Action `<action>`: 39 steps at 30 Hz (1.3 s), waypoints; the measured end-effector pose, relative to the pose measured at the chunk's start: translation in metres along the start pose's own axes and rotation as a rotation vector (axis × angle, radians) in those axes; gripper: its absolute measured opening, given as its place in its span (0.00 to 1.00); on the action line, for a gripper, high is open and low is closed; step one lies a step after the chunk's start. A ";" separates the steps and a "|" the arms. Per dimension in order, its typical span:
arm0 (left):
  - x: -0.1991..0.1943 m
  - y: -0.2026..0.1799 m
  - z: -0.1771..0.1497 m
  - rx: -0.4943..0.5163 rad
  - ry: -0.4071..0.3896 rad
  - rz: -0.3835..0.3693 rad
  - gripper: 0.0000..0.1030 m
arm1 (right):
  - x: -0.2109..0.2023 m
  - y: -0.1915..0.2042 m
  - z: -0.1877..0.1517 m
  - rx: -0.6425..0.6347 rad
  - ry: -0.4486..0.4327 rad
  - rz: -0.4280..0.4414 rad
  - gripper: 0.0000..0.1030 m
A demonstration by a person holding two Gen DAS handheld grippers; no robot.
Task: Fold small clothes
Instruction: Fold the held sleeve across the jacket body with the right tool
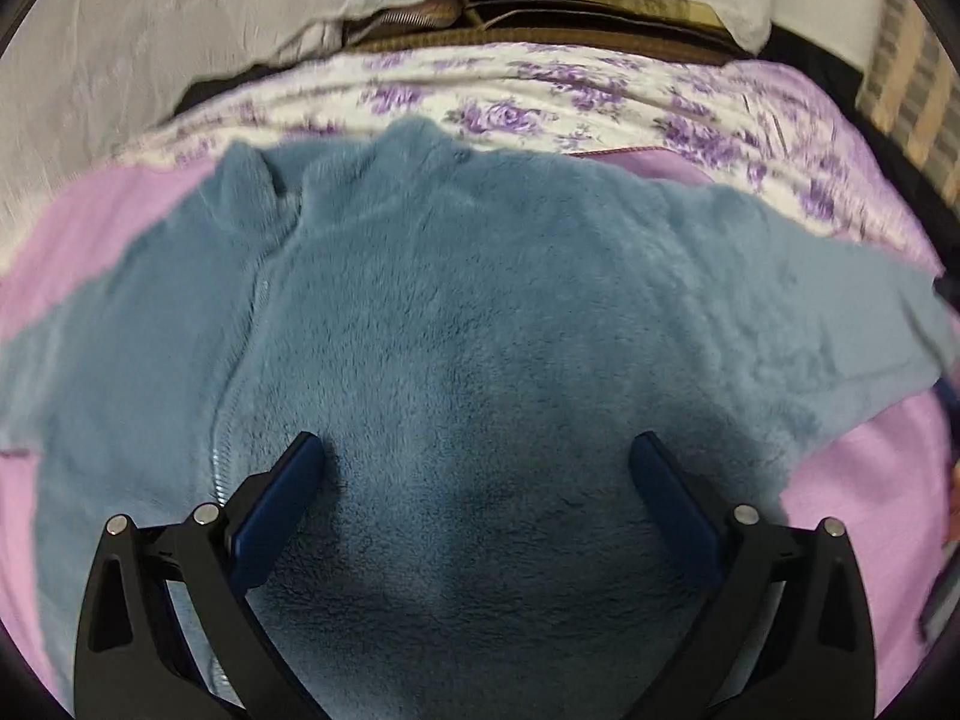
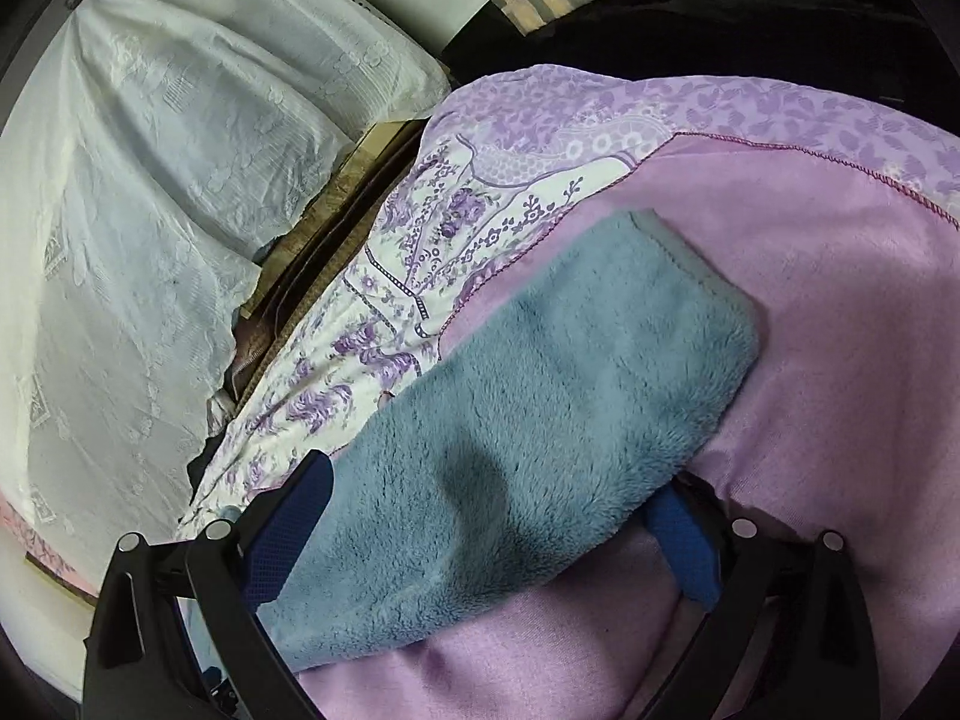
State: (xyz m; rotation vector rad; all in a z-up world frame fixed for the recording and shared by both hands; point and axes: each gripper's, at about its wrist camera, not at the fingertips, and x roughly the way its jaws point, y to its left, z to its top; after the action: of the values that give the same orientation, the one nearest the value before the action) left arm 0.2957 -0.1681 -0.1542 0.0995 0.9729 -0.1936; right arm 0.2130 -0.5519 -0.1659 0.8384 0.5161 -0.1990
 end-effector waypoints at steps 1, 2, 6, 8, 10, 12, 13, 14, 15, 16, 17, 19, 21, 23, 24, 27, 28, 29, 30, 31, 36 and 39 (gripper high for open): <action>0.002 0.002 -0.001 -0.010 0.003 -0.016 0.96 | -0.003 -0.002 -0.001 0.006 -0.005 0.013 0.96; 0.003 0.002 -0.002 -0.011 -0.001 -0.018 0.96 | -0.005 -0.004 -0.001 0.017 -0.012 0.024 0.96; 0.001 0.000 -0.003 0.001 -0.011 -0.009 0.96 | -0.018 -0.024 0.002 0.136 -0.084 0.038 0.63; 0.000 0.002 -0.003 -0.002 -0.008 -0.025 0.96 | -0.019 -0.039 0.005 0.215 -0.092 0.053 0.44; -0.004 0.008 -0.003 -0.004 0.000 -0.045 0.96 | -0.016 -0.048 0.006 0.251 -0.076 0.070 0.33; -0.011 0.015 -0.003 0.000 0.010 -0.057 0.96 | -0.015 -0.048 0.006 0.254 -0.076 0.074 0.28; -0.016 0.020 -0.003 -0.002 0.009 -0.059 0.96 | -0.015 -0.048 0.006 0.250 -0.077 0.075 0.27; -0.023 0.028 -0.001 -0.005 0.001 -0.061 0.96 | -0.014 -0.048 0.005 0.247 -0.076 0.074 0.24; -0.028 0.034 -0.001 -0.009 -0.010 -0.051 0.96 | -0.013 -0.048 0.006 0.245 -0.072 0.070 0.19; -0.038 0.047 0.000 -0.012 -0.033 -0.022 0.96 | -0.012 -0.048 0.006 0.245 -0.069 0.058 0.15; -0.045 0.057 -0.001 -0.010 -0.051 0.005 0.96 | -0.011 -0.048 0.005 0.248 -0.069 0.052 0.13; -0.058 0.081 -0.001 0.001 -0.088 0.077 0.96 | -0.013 -0.047 0.004 0.244 -0.079 0.051 0.11; -0.072 0.114 -0.005 0.010 -0.131 0.191 0.96 | -0.015 -0.043 0.004 0.223 -0.090 0.044 0.11; -0.082 0.150 -0.011 -0.005 -0.161 0.299 0.96 | -0.020 -0.037 0.005 0.192 -0.109 0.040 0.11; -0.083 0.169 -0.015 -0.032 -0.164 0.329 0.96 | -0.023 -0.034 0.005 0.176 -0.118 0.036 0.11; -0.074 0.227 -0.029 -0.191 -0.127 0.296 0.96 | -0.035 -0.016 0.007 0.100 -0.147 0.008 0.11; -0.068 0.241 -0.033 -0.237 -0.107 0.265 0.96 | -0.040 -0.005 0.007 0.056 -0.152 -0.011 0.11; -0.057 0.259 -0.035 -0.307 -0.064 0.219 0.96 | -0.045 0.005 0.008 0.023 -0.155 -0.016 0.11; -0.047 0.273 -0.035 -0.362 -0.021 0.178 0.96 | -0.050 0.016 0.008 -0.002 -0.157 -0.013 0.11; -0.040 0.286 -0.034 -0.413 0.012 0.120 0.96 | -0.053 0.023 0.009 -0.015 -0.158 -0.008 0.11; -0.040 0.286 -0.031 -0.412 -0.009 0.130 0.96 | -0.062 0.071 0.008 -0.080 -0.146 0.040 0.11; -0.037 0.275 -0.031 -0.374 -0.004 0.169 0.96 | -0.057 0.101 0.000 -0.114 -0.118 0.064 0.11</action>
State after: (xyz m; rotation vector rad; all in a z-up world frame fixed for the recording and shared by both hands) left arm 0.3076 0.1100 -0.1414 -0.1621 0.9768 0.1444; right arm 0.2007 -0.4868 -0.0701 0.7263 0.3856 -0.1575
